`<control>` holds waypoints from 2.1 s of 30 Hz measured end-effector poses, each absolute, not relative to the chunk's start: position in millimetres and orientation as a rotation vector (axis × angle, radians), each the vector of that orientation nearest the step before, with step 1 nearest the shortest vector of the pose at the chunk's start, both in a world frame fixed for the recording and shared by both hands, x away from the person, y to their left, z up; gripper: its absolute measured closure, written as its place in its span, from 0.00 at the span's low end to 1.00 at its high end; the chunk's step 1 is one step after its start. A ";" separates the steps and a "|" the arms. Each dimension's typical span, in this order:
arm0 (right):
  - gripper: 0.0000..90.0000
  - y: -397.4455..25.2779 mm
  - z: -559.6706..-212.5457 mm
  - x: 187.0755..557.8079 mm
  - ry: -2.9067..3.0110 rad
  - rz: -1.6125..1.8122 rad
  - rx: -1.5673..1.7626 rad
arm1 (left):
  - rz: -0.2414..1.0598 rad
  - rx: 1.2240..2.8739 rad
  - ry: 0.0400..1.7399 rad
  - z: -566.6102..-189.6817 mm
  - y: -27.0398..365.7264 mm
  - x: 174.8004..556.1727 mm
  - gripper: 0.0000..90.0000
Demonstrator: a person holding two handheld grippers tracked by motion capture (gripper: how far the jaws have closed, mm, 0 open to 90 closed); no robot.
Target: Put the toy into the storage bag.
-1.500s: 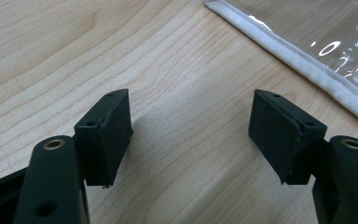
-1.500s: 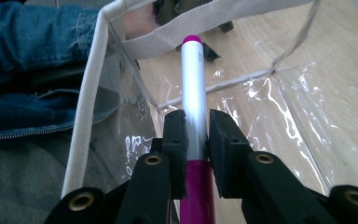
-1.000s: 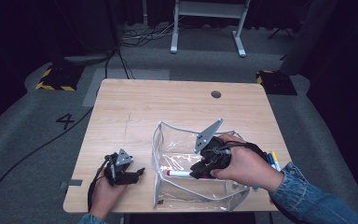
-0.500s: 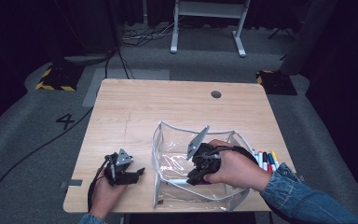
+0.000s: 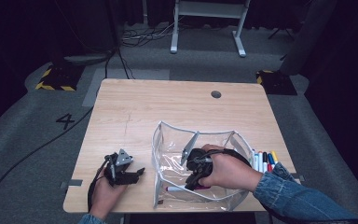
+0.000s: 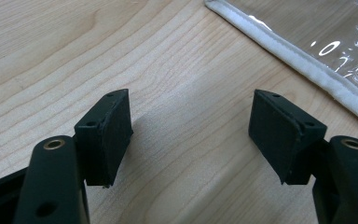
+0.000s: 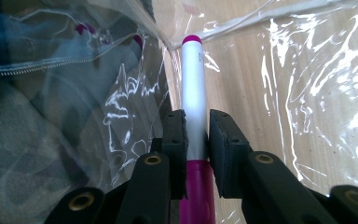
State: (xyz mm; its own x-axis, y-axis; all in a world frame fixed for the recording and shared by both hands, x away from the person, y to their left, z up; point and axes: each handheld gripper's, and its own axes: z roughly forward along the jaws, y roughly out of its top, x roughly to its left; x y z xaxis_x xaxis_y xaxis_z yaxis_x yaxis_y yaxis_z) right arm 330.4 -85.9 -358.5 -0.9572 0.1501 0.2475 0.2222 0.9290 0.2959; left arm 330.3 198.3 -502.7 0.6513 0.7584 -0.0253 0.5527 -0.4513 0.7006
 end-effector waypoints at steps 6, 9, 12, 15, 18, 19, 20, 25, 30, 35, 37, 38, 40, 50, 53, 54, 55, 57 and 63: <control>0.86 -81.8 -369.9 330.3 -2.869 -0.413 -0.279 | 0.384 2.176 1.013 -502.6 198.4 330.3 0.33; 0.86 -80.7 -375.1 330.0 -2.866 -0.382 -0.276 | 0.380 2.174 1.015 -502.7 198.2 330.1 0.33; 0.86 -80.5 -378.7 329.4 -2.867 -0.364 -0.266 | 0.384 2.178 1.011 -502.5 198.5 330.4 0.33; 0.86 -81.2 -379.7 329.2 -2.866 -0.353 -0.263 | 0.381 2.174 1.016 -502.7 198.2 330.1 0.33; 0.86 -81.0 -384.0 328.4 -2.862 -0.332 -0.234 | 0.385 2.178 1.011 -502.5 198.5 330.3 0.33; 0.86 -80.9 -384.9 327.5 -2.862 -0.317 -0.236 | 0.384 2.177 1.012 -502.5 198.4 330.3 0.33; 0.86 -80.8 -386.4 327.7 -2.867 -0.318 -0.225 | 0.385 2.177 1.011 -502.5 198.5 330.3 0.33; 0.86 -82.0 -390.4 328.3 -2.859 -0.295 -0.228 | 0.385 2.177 1.011 -502.5 198.5 330.4 0.33; 0.86 -82.4 -394.7 327.9 -2.853 -0.238 -0.256 | 0.381 2.173 1.016 -502.7 198.2 330.1 0.33; 0.86 -81.5 -397.0 327.9 -2.863 -0.210 -0.269 | 0.385 2.177 1.012 -502.5 198.4 330.3 0.33; 0.86 -80.8 -398.3 328.8 -2.871 -0.201 -0.266 | 0.384 2.175 1.012 -502.6 198.4 330.3 0.34; 0.86 -80.8 -398.3 328.8 -2.871 -0.201 -0.266 | 0.384 2.176 1.013 -502.6 198.4 330.3 0.34; 0.83 -80.7 -398.9 329.4 -2.868 -0.199 -0.274 | 0.384 2.175 1.013 -502.6 198.4 330.3 0.34; 0.72 -87.2 -379.4 339.1 -2.939 -0.399 -0.359 | 0.384 2.177 1.012 -502.5 198.5 330.4 0.33; 0.71 -92.8 -363.3 342.5 -2.947 -0.520 -0.415 | 0.384 2.177 1.012 -502.5 198.5 330.4 0.33; 0.71 -95.4 -357.4 343.3 -2.956 -0.555 -0.428 | 0.384 2.177 1.012 -502.5 198.6 330.4 0.33; 0.70 -101.7 -346.7 344.7 -2.964 -0.642 -0.458 | 0.384 2.177 1.012 -502.5 198.6 330.4 0.33; 0.68 -105.3 -341.5 344.6 -2.958 -0.696 -0.493 | 0.380 2.174 1.017 -502.7 198.4 330.3 0.33; 0.66 -135.2 -312.8 343.2 -2.925 -0.935 -0.632 | 0.383 2.171 1.028 -502.7 202.9 331.8 0.32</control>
State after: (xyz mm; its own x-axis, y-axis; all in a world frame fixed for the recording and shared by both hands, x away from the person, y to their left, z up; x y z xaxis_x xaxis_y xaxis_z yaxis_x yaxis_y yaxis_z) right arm 343.2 -135.2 -312.8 -0.9186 0.3745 0.1265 0.3784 0.7407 0.5551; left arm 331.8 202.9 -502.7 0.6422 0.7660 -0.0283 0.5611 -0.4446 0.6982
